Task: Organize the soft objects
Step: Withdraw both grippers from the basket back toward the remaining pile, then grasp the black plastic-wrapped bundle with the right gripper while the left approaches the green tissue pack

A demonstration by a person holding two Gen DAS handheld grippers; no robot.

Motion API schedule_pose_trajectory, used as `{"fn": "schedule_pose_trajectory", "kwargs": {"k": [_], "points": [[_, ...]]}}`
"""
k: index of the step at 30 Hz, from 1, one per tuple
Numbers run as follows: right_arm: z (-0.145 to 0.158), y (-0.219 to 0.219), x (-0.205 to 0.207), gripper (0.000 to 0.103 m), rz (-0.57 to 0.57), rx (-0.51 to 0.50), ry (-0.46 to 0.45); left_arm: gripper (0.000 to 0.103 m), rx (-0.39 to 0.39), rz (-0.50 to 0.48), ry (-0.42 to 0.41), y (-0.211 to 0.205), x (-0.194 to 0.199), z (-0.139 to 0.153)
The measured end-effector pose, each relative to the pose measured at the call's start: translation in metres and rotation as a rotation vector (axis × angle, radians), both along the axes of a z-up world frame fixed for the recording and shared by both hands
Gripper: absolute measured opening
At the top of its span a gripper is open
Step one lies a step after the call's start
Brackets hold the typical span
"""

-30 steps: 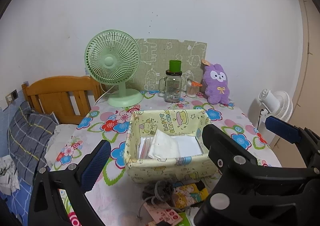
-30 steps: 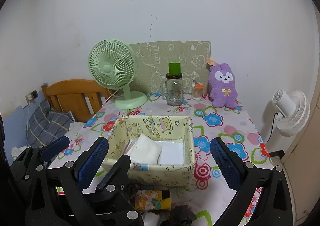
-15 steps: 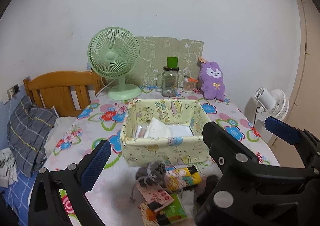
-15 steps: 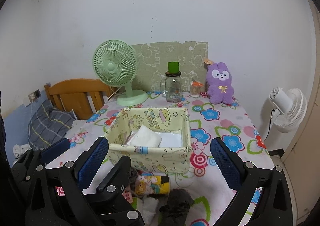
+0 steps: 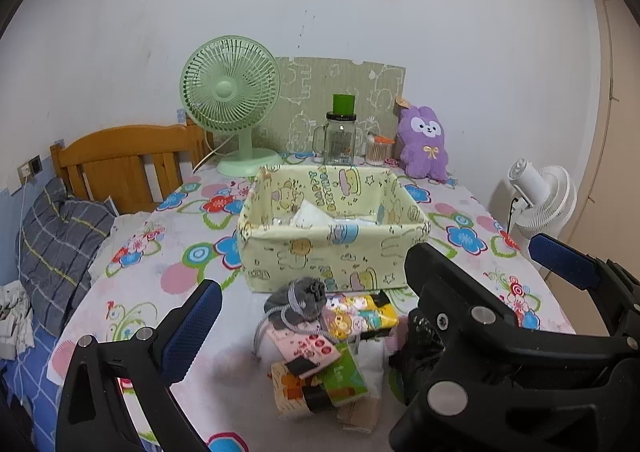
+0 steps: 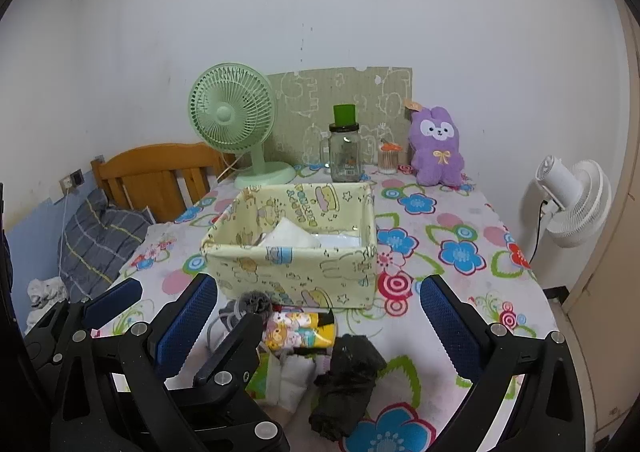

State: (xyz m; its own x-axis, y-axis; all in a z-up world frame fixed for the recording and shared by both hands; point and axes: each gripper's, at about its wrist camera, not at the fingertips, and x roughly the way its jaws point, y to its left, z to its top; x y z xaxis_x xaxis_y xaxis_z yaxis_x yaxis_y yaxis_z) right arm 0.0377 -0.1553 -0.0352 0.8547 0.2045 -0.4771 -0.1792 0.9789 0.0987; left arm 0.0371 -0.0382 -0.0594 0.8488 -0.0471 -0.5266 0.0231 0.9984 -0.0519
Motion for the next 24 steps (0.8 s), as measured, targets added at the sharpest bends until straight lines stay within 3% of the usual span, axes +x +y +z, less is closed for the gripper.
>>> {"fn": "schedule_pose_trajectory", "kwargs": {"k": [24], "points": [[-0.06,0.0,0.0,0.096,-0.028,-0.003,0.097,0.103,-0.002,0.017,0.099,-0.002,0.0,-0.058]]}}
